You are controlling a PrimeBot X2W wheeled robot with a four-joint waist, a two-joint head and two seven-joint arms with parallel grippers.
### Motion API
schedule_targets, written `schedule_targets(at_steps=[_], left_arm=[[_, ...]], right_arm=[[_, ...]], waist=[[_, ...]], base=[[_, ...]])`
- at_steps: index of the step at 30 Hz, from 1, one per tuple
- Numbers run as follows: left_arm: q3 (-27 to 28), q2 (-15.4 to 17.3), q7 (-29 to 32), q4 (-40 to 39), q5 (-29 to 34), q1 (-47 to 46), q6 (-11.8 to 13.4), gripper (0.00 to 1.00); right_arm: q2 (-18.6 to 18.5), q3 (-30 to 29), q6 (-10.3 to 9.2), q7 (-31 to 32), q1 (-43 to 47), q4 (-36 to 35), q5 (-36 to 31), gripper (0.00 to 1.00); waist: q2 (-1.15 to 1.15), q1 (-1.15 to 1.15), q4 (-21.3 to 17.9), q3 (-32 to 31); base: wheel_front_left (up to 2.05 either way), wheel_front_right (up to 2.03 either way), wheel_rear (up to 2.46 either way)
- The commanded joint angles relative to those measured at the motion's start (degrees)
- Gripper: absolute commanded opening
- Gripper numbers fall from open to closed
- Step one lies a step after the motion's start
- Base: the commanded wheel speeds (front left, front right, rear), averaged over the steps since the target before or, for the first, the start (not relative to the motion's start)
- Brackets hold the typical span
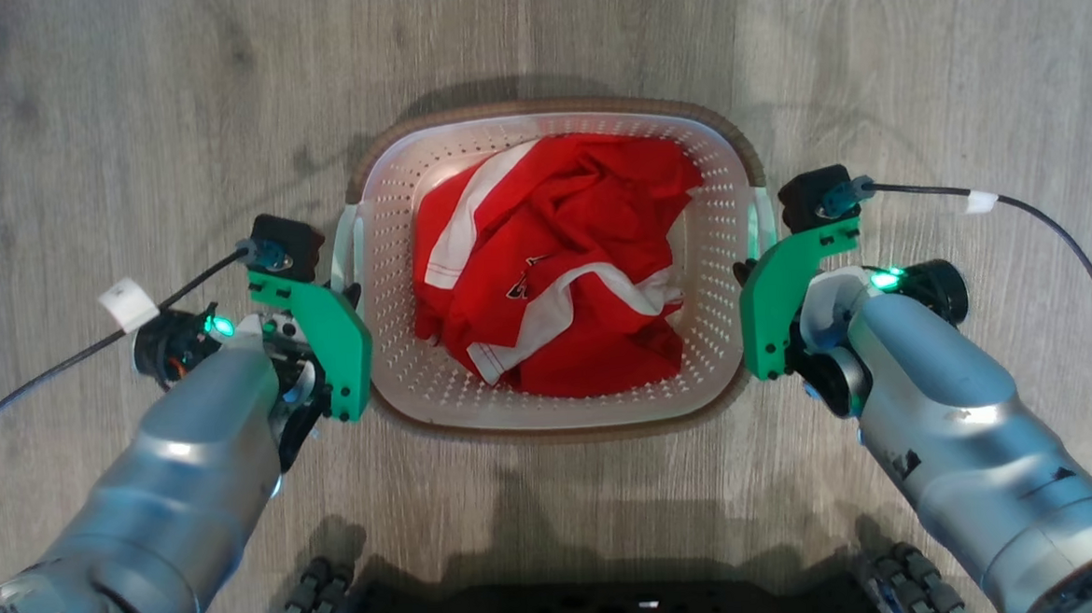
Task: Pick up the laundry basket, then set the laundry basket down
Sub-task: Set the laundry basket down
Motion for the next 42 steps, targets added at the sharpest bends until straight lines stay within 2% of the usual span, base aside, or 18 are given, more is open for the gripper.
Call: schedule_targets(at_steps=[1, 17, 18, 19, 20, 21, 22, 23, 31, 42], left_arm=[[-0.1, -0.5, -0.9, -0.4, 1.4, -0.4, -1.3, 0.00], [-1.4, -1.4, -2.8, 0.4, 1.3, -1.7, -1.4, 0.00], [-1.4, -1.4, -2.8, 0.5, 1.3, -1.8, -1.4, 0.00], [-1.4, -1.4, -3.0, 0.8, 1.3, -1.9, -1.4, 0.00], [-1.4, -1.4, -3.4, 1.4, 1.2, -2.1, -1.4, 0.00], [-1.4, -1.5, -3.9, 2.2, 1.1, -2.3, -1.4, 0.31], [-1.4, -1.7, -4.2, 3.0, 1.0, -2.5, -1.4, 0.82], [-1.4, -1.9, -4.3, 3.6, 0.8, -2.5, -1.4, 1.00], [-1.5, -2.7, -4.7, 6.3, 0.3, -2.8, -1.4, 1.00], [-1.5, -3.3, -5.5, 8.1, 0.1, -3.1, -1.4, 1.00]], right_arm=[[2.4, 1.6, 0.41, -1.0, 0.2, -1.1, 0.2, 0.00], [2.4, 4.9, 0.41, -3.7, -2.7, 4.4, 3.9, 0.00], [2.4, 4.9, 0.41, -3.9, -2.9, 4.8, 4.0, 0.04], [2.4, 4.8, 0.41, -4.3, -3.2, 5.2, 3.9, 0.40], [2.4, 4.6, 0.41, -4.9, -3.4, 5.6, 3.9, 0.91], [2.4, 4.5, 0.41, -5.2, -3.6, 6.1, 4.0, 1.00], [2.4, 4.5, 0.41, -5.5, -3.8, 6.4, 4.0, 1.00], [2.4, 4.5, 0.41, -5.7, -3.9, 6.8, 4.1, 1.00], [2.4, 5.3, 0.41, -6.6, -4.6, 8.5, 5.1, 1.00], [2.4, 6.8, 0.41, -3.7, -4.0, 10.1, 8.4, 1.00]], waist=[[0.00, -0.01, 0.2, 0.5], [0.00, -0.01, 0.5, 2.1], [0.00, -0.01, 0.5, 2.2], [0.00, -0.01, 0.5, 2.3], [0.00, -0.01, 0.5, 2.4], [0.00, -0.01, 0.6, 2.4], [0.00, -0.01, 0.6, 2.5], [0.00, -0.01, 0.6, 2.5], [0.00, -0.01, 0.5, 2.3], [0.00, -0.01, 0.5, 1.9]], base=[[0.00, 0.00, 0.00], [0.00, 0.00, 0.00], [0.00, 0.00, 0.00], [0.00, 0.00, 0.00], [0.00, 0.00, 0.00], [0.00, 0.00, 0.00], [0.00, 0.00, 0.00], [0.00, 0.00, 0.00], [0.00, 0.00, 0.00], [0.00, 0.00, 0.00]])
